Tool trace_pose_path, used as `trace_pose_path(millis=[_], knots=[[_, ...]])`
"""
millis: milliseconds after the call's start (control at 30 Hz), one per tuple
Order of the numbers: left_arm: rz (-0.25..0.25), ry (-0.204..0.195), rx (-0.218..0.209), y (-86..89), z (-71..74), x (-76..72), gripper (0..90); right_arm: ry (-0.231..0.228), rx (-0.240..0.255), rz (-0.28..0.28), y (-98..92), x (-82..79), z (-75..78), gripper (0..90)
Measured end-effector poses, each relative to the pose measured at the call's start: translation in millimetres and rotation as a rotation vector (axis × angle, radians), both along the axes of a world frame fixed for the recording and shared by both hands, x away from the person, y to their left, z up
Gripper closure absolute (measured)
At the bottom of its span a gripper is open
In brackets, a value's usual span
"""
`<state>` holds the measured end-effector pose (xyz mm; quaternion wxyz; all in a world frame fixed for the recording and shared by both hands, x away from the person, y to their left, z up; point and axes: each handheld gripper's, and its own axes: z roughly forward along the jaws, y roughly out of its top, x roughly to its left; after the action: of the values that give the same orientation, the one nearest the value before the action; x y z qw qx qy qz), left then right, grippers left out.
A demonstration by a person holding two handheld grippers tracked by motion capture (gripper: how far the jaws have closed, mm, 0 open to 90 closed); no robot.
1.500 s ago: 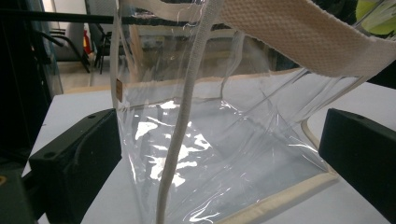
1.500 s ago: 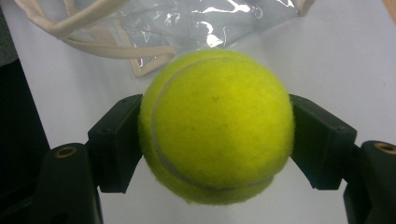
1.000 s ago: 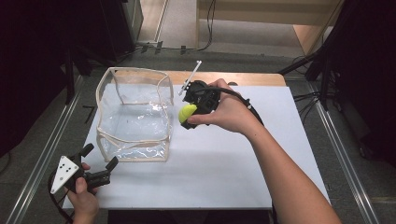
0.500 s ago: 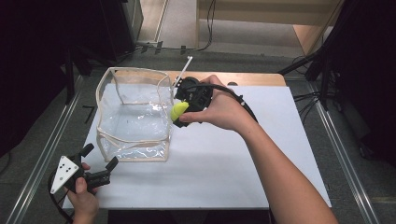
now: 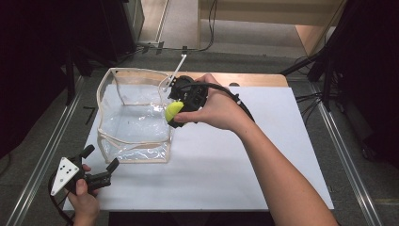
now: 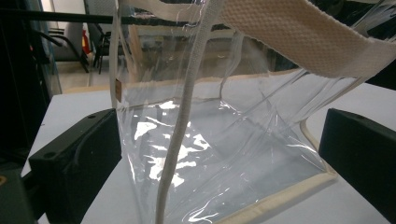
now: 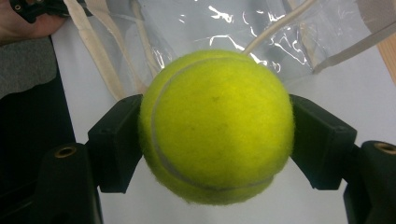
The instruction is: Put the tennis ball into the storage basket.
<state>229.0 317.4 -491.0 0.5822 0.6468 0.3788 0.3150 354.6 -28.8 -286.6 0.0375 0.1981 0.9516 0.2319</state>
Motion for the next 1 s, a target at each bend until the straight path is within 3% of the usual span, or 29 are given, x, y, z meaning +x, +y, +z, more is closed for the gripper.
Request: trace_pose_path(millis=[1000], knots=[[-0.001,0.001,-0.004,-0.2,0.0,0.0,0.0,-0.011,-0.008,0.037,26.3,1.6,6.7,23.6]])
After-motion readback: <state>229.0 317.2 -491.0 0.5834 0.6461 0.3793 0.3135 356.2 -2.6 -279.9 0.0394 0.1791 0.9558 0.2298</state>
